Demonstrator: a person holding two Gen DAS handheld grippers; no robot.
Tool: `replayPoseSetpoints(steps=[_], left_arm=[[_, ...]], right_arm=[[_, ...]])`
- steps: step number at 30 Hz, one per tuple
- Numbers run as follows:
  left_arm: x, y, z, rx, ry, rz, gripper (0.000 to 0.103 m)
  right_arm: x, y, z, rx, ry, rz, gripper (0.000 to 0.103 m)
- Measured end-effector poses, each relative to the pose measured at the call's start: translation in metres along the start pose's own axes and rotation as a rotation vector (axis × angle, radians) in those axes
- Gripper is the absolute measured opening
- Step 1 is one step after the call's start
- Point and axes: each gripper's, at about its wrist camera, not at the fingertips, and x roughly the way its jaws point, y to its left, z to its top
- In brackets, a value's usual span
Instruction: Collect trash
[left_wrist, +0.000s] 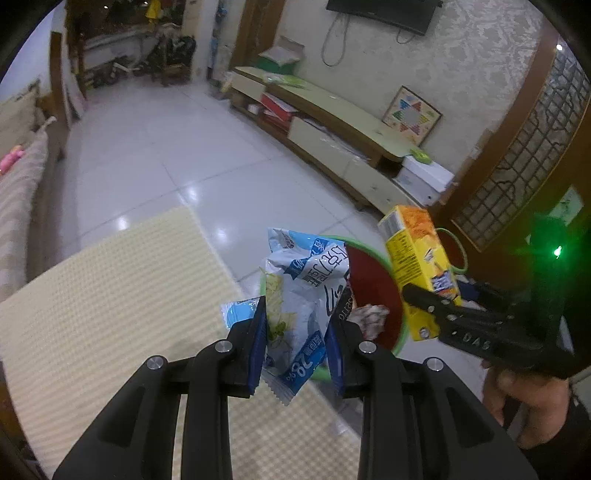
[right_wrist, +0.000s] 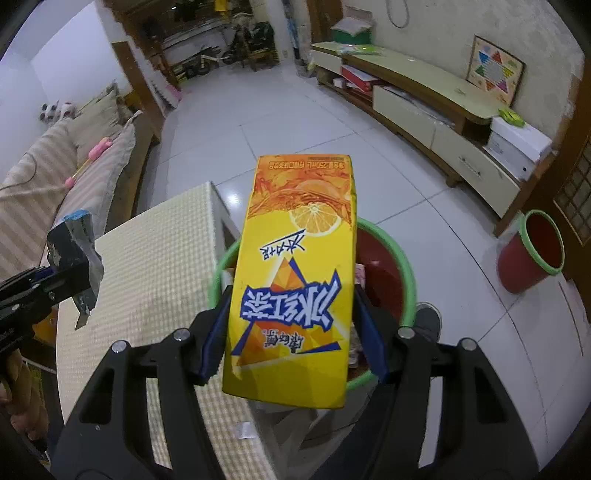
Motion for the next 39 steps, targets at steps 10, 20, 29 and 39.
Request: replayPoseSetpoints(steps=[10, 20, 29, 39], left_arm=[[0.047, -0.035, 0.015, 0.002, 0.061, -0.097, 0.026], [0.082, -0.056, 0.016, 0.015, 0.125, -0.128, 0.027], [0.098, -0.059, 0.018, 0.005, 0.142, -0.129, 0.038], [0.086, -0.042, 0.021, -0.049, 0.084, -0.126, 0.081]], right_arm=[[0.018, -0.035, -0.010, 0.062, 0.029, -0.008, 0.060], [0.032, -0.041, -0.011, 0.065, 0.047, -0.012, 0.060], [0.041, -0.042, -0.010, 0.045, 0.057, -0.016, 0.060], [0.046, -0.030, -0.008, 0.010, 0.066, -0.020, 0.060]])
